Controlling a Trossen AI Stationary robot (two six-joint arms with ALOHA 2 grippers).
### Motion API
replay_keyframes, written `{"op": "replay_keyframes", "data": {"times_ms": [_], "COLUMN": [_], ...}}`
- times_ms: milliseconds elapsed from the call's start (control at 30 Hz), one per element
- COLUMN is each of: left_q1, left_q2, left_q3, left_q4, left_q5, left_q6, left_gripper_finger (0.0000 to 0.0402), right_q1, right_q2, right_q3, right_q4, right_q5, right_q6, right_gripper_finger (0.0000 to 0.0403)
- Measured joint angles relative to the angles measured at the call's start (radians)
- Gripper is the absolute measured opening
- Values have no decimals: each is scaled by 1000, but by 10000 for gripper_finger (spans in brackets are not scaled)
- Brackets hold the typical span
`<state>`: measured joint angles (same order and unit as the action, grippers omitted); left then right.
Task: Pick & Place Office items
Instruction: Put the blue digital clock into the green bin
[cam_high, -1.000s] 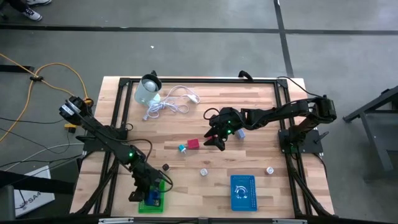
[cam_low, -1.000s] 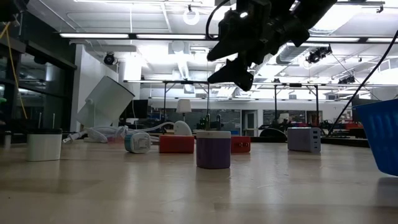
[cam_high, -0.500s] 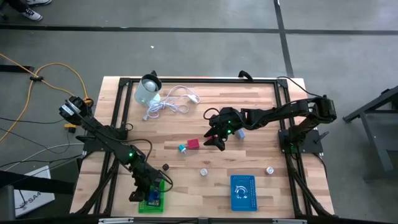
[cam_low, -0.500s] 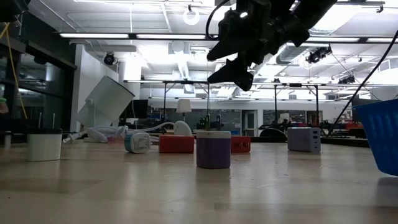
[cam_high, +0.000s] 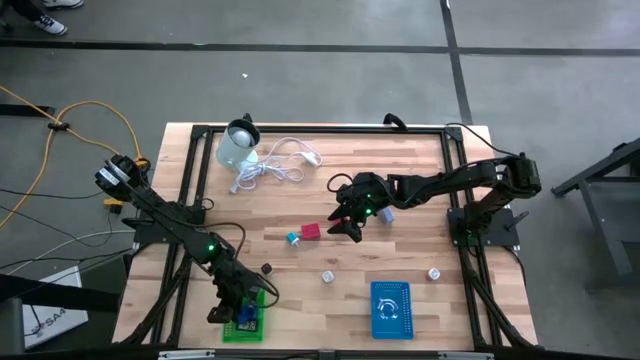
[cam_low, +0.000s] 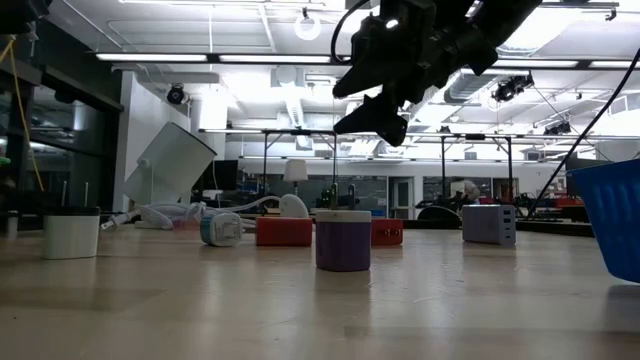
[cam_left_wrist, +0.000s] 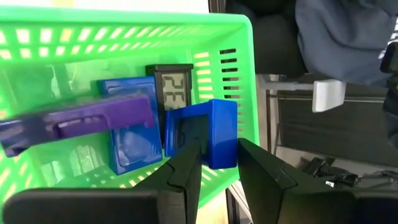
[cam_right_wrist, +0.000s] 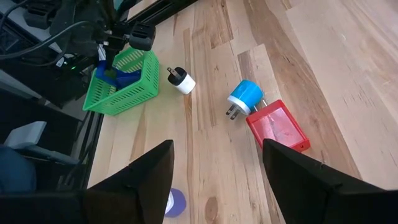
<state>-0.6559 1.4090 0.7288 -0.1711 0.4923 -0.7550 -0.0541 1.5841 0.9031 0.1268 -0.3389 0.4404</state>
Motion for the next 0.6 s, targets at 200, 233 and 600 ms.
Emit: {"op": "replay_keyframes", "data": {"times_ms": [200,233,600], "left_q1": [0,0,66], "left_q2": [0,0,0], "left_q3": [0,0,1], "left_q4": [0,0,-31], "left_q5": [0,1,55], "left_q6": [0,0,47], "left_gripper_finger": [98,98,98], "right_q1": [0,0,0], "right_q2": [0,0,0], "right_q3": [0,0,0], "right_q4": [0,0,0], "right_q5": [0,0,0], "right_q6": [0,0,0], "right_gripper_finger": [231,231,231]}}
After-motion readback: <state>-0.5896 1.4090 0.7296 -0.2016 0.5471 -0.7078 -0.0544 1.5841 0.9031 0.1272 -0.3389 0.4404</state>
